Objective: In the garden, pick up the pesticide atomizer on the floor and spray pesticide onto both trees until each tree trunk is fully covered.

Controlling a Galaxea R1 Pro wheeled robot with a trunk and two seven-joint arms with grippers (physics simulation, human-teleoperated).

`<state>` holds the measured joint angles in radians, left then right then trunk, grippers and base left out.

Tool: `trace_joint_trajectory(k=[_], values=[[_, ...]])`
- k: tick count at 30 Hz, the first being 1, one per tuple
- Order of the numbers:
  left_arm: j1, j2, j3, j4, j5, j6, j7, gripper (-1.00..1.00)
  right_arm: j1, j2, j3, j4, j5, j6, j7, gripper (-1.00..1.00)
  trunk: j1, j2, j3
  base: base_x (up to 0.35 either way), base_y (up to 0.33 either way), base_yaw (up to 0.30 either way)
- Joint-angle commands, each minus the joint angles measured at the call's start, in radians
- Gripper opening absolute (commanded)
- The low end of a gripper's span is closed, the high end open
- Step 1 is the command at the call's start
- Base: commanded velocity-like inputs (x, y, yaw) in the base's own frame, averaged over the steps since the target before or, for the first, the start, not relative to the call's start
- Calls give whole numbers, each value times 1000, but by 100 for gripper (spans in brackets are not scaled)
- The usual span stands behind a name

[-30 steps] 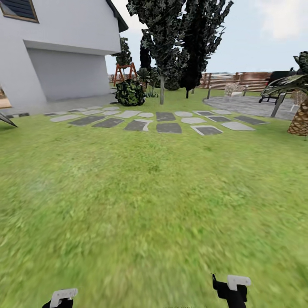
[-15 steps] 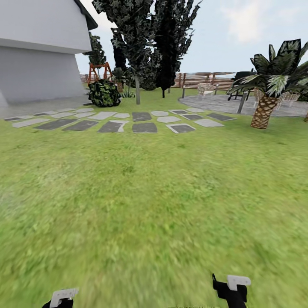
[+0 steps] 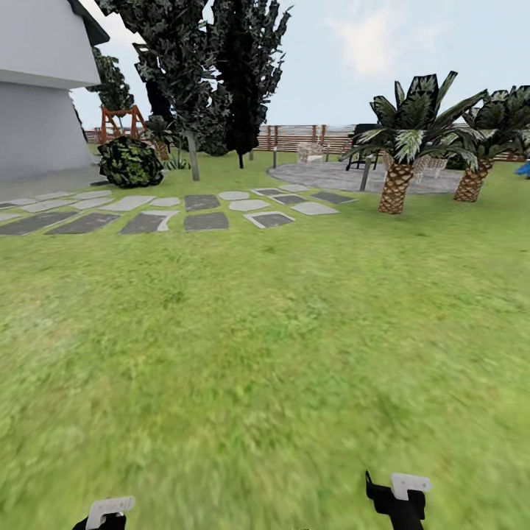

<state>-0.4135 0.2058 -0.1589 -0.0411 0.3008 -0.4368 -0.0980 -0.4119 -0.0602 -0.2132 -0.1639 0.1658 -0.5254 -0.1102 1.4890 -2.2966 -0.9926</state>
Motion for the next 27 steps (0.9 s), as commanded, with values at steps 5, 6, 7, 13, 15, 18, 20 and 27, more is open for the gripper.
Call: trace_joint_trajectory(k=[5,6,7,13,15,18,20,27], values=[[-1,1,-7,1,11,-3,-5,-100,-1,0,-5,1,11,-2,-5,100,0,0,-1,0,-277,-300],[-1,1,-7,1,11,-3,-5,-100,-1,0,-5,1,11,-2,-5,100,0,0,-1,0,-277,-300],[-1,1,-7,1,11,-3,-5,-100,-1,1,-5,1,11,-2,-5,100,0,0,-1,0,-277,-300],[-1,1,-7,1,11,-3,-5,-100,-1,1,-5,1,11,-2,-5,100,0,0,-1,0,-277,-300],[-1,1,-7,1,11,-3,-5,-100,-1,0,-5,1,11,-2,-5,100,0,0,-1,0,-277,-300],[-1,1,-7,1,11,-3,-5,-100,-1,0,-5,1,11,-2,-4,100,0,0,-1,0,-277,-300],[-1,1,-7,1,11,-3,-5,-100,-1,0,-5,1,11,-2,-4,100,0,0,-1,0,-277,-300],[-1,1,-7,1,11,-3,-5,-100,-1,0,-5,1,11,-2,-5,100,0,0,-1,0,-277,-300]])
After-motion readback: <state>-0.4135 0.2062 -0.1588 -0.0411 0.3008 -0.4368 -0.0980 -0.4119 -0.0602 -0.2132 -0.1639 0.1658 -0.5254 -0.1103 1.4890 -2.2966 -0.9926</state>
